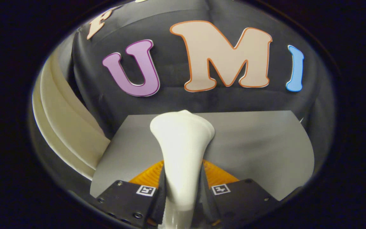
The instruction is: Iron the clothes twice with a garment steamer, once on the left side and once on the right side.
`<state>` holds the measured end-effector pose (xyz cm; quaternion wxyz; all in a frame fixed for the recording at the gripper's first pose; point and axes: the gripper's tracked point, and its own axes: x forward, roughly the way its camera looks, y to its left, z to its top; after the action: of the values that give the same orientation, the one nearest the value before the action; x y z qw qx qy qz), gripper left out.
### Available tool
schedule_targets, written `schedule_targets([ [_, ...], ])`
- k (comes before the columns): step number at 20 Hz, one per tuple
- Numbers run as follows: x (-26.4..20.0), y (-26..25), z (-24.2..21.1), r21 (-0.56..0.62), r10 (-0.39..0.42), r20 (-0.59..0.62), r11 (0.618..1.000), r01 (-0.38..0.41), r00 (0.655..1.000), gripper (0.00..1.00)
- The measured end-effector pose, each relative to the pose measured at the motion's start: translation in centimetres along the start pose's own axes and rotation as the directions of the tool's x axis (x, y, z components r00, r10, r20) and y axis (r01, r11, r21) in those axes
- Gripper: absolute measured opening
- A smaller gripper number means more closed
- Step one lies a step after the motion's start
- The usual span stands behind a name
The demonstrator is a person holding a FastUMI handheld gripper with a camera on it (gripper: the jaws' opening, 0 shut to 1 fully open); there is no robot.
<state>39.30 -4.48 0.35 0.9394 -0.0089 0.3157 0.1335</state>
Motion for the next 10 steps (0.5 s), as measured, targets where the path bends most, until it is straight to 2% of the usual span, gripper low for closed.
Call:
schedule_targets([
  [3,-1.7,0.2,0.5,-0.030,-0.008,0.093,0.999,0.011,0.996,0.45],
  [6,-4.6,0.5,1.4,0.026,-0.024,0.210,0.999,0.019,0.977,0.43],
  [10,-9.5,-0.2,1.1,0.080,-0.128,0.346,0.991,0.107,0.929,0.40],
])
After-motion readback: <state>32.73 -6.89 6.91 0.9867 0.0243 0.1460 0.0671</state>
